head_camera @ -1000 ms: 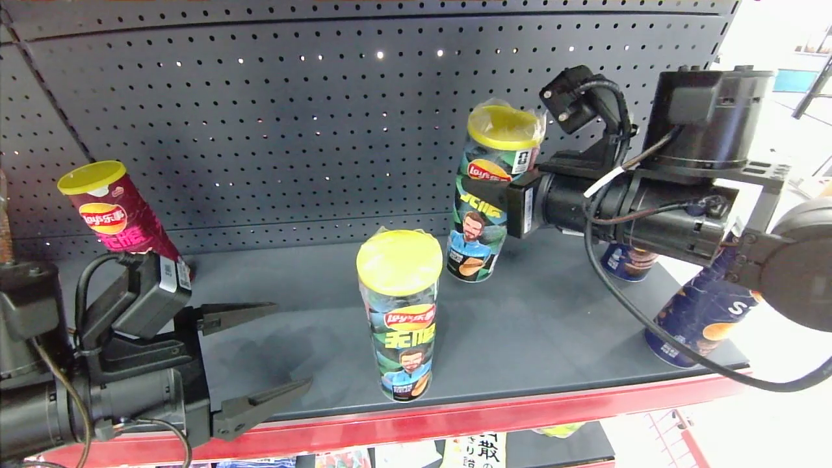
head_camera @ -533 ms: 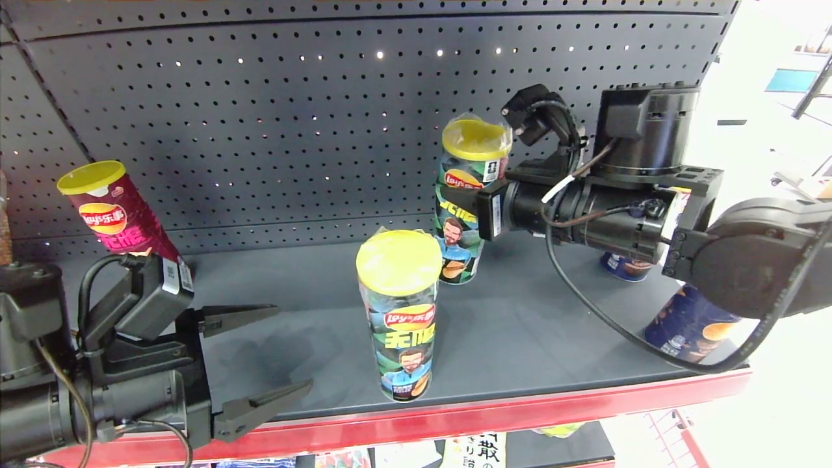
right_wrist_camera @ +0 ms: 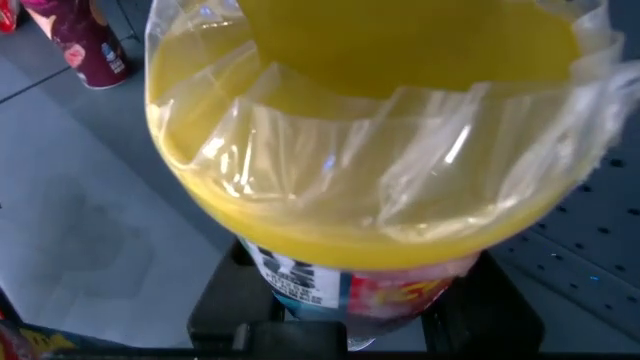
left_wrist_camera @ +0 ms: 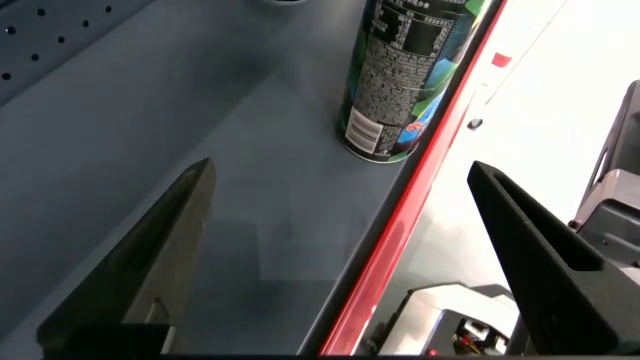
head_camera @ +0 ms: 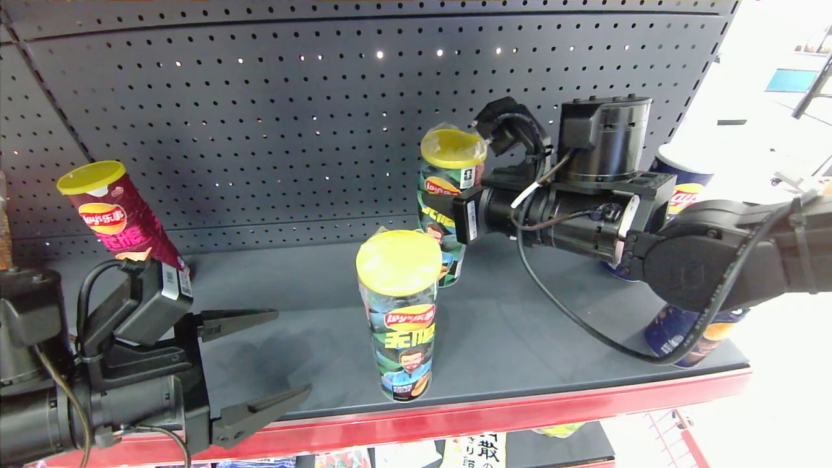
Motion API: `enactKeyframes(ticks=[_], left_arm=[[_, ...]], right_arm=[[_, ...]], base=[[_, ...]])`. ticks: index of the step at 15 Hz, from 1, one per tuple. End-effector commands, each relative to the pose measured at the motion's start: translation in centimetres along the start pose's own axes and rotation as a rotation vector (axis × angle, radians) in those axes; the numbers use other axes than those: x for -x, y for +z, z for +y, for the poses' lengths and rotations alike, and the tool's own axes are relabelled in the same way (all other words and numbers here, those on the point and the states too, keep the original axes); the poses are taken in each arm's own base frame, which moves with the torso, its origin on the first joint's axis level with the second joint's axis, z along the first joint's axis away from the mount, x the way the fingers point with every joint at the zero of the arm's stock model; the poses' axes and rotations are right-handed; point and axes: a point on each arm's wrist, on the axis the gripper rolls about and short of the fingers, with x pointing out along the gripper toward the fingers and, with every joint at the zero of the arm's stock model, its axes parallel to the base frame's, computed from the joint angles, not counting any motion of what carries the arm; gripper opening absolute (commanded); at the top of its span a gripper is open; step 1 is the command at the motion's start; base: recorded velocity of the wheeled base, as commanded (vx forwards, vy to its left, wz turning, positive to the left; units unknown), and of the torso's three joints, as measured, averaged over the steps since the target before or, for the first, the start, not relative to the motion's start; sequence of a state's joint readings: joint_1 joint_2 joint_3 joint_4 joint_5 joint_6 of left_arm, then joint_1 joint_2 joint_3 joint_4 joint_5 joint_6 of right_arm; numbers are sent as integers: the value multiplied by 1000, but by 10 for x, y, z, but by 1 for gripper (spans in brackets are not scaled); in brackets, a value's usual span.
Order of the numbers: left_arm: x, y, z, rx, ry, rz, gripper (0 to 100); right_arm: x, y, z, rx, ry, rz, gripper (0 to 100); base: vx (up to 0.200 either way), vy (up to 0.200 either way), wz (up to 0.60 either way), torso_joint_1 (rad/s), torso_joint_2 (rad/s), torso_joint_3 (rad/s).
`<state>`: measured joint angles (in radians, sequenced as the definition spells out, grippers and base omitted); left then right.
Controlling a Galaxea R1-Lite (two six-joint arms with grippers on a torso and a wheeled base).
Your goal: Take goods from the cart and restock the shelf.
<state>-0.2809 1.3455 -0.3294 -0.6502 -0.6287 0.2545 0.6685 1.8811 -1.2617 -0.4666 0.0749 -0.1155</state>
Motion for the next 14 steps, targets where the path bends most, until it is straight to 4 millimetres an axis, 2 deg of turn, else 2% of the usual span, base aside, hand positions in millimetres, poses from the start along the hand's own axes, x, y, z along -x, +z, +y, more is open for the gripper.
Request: enactKeyframes(ticks=[1, 14], left_arm=[[0, 0, 0, -1, 0, -1, 100], [2, -3, -2, 4, 0, 6, 100]], right_arm=[[-6, -6, 2, -1, 7, 15, 0], [-15, -15, 12, -31, 31, 44, 0]], base=[[0, 0, 0, 0, 0, 0], [0, 0, 0, 0, 0, 0]])
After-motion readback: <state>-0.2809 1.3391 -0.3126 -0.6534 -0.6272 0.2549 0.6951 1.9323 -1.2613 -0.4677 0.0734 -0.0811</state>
